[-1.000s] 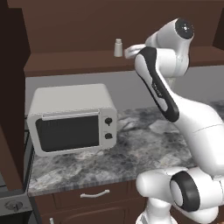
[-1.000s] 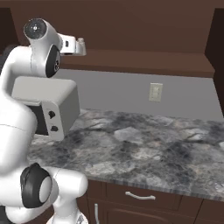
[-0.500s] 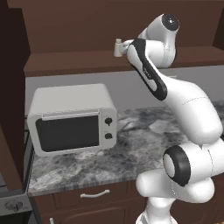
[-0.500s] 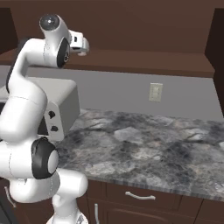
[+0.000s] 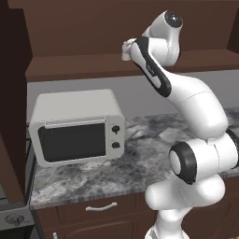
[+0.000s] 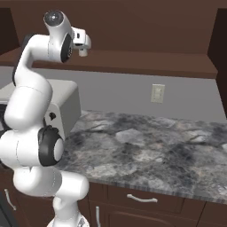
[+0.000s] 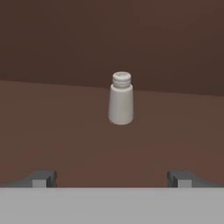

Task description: Retrieve the shaker from the cabinet and place it next the steak on a plate on the dining table.

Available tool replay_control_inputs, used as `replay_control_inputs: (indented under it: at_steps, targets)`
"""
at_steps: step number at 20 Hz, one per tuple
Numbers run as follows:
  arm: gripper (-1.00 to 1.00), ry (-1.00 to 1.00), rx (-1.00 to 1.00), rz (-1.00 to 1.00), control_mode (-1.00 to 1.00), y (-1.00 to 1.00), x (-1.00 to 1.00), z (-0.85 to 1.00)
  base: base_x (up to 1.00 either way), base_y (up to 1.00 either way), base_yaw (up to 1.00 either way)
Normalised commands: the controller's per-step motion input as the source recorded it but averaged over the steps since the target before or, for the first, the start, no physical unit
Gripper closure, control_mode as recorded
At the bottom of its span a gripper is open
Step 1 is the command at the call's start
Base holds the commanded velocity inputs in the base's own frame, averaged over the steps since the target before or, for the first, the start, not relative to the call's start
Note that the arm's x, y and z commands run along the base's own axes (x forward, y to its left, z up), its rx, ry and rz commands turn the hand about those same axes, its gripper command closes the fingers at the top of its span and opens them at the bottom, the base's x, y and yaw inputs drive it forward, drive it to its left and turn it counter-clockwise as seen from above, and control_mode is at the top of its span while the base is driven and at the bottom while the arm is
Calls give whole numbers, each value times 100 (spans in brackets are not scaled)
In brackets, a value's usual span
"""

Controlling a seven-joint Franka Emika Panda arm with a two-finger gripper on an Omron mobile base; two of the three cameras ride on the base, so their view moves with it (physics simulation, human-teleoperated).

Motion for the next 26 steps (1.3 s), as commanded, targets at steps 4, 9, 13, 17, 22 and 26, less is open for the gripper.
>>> replay_control_inputs:
  at_steps: [4,9,13,17,22,26]
  targets:
    - [-100,-2,0,0,-100,5,35,0,0,0,0]
    - [-100,0,0,0,-100,0,39,0,0,0,0]
    - [-100,0,0,0,-100,0,39,0,0,0,0]
    - [-100,0,0,0,-100,0,45,0,0,0,0]
    - [-100,0,0,0,-100,0,45,0,0,0,0]
    - [-100,2,0,0,-100,0,41,0,0,0,0]
